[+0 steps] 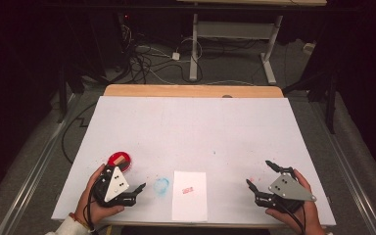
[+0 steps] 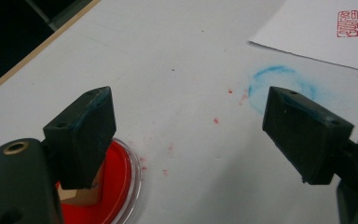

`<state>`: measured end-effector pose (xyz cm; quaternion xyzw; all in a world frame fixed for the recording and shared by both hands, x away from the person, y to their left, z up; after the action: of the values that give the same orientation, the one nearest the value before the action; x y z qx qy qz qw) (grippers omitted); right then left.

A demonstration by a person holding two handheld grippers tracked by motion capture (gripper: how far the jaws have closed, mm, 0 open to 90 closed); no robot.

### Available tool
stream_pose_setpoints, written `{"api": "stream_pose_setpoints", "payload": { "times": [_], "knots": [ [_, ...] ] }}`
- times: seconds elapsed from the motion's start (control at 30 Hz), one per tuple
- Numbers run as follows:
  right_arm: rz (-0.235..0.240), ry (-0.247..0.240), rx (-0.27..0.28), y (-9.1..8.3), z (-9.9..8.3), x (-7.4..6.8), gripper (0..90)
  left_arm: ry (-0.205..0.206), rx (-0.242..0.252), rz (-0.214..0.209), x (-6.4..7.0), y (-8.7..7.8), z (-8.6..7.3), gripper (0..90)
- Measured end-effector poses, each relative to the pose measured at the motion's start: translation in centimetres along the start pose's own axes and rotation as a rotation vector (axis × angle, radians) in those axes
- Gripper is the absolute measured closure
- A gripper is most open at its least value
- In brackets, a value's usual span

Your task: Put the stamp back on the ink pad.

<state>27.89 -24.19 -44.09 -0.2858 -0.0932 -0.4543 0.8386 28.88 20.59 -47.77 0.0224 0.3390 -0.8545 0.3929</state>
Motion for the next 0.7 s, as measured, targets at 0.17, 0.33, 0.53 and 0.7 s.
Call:
{"api": "stream_pose_setpoints", "payload": {
  "times": [0.17, 0.33, 0.53, 0.7],
  "knots": [
    [0.0, 0.003, -0.004, 0.08, -0.14, 0.12, 21.6, 0.002, -0.003, -0.003, 0.1, 0.15, 0.07, 16.7],
    [0.0, 0.002, -0.005, 0.06, -0.14, 0.1, 21.8, 0.003, 0.0, -0.005, 0.11, 0.09, 0.12, 16.7],
    [0.001, 0.0, -0.009, 0.12, -0.15, 0.02, 21.8, 0.005, 0.0, -0.006, 0.1, 0.11, 0.14, 16.7],
    [0.002, -0.003, -0.008, 0.17, -0.17, 0.01, 21.8, 0.0, -0.002, -0.007, 0.15, 0.16, 0.16, 16.7]
  ]
}}
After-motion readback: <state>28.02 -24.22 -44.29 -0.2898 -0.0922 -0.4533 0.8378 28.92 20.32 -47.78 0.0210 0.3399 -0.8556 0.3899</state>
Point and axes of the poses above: each handheld gripper's, and its own axes: y roughly forward along the jaws, z roughly out of its top, x roughly to its right, the point moved 2 cm from there along y, roughly forward along the jaws, and after that the axes turned 2 degrees about -y, right-handed, at the moved point
